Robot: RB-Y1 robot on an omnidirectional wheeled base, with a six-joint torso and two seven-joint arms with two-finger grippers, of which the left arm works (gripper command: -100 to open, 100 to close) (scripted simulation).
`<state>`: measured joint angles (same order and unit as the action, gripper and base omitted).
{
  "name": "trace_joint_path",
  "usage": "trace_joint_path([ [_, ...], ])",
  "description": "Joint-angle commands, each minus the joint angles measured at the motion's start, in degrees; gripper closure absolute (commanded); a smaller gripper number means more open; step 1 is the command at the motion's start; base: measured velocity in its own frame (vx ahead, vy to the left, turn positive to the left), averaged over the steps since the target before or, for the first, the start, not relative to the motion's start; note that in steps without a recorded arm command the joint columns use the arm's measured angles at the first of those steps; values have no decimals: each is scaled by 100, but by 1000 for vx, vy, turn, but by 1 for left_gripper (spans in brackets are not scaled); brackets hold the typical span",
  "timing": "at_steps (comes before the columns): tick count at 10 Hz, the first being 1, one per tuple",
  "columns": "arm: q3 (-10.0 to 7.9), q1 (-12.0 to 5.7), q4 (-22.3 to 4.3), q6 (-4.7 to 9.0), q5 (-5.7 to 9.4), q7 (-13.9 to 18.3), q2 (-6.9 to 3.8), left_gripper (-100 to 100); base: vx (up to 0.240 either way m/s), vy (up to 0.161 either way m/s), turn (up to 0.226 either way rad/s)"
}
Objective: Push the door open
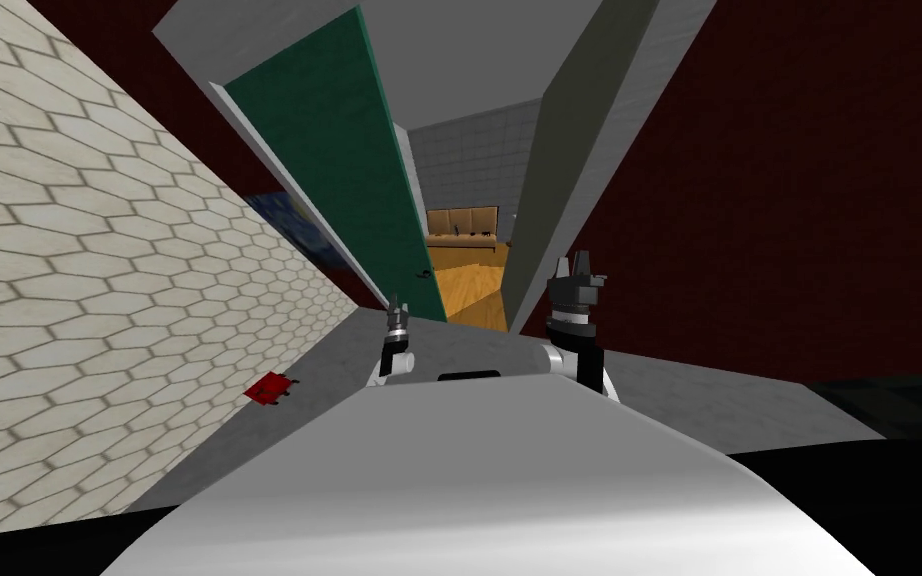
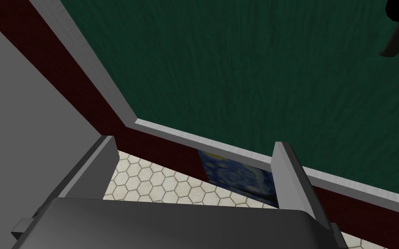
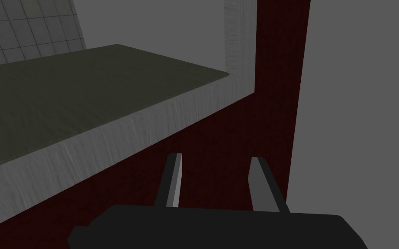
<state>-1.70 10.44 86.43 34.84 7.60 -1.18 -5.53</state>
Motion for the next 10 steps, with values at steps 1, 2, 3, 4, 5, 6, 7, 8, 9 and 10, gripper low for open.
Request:
trace_joint_path([
  [1,-13,-115,-281,59,9,9,-20,-100,65,87,-153],
  [2,-17,-177,-442,93,12,9,-26,-100,67,96,-108],
  [3,-21,-239,-603,127,15,9,-29,-100,68,108,-104],
  [4,-25,-301,-764,161,18,9,-33,-100,78,109,-139],
  [5,-29,-363,-906,195,21,10,-36,-100,71,105,-130],
  [6,-33,-425,-1056,229,24,10,-39,-100,62,100,-103],
  [7,-37,-487,-1238,264,27,10,-43,-100,65,108,-118],
  [8,-41,-548,-1403,297,30,10,-44,-100,62,96,-132],
  [9,-45,-608,-1560,330,33,11,-45,-100,59,91,-120],
  [10,-48,-669,-1716,363,36,11,-46,-100,64,111,-120],
])
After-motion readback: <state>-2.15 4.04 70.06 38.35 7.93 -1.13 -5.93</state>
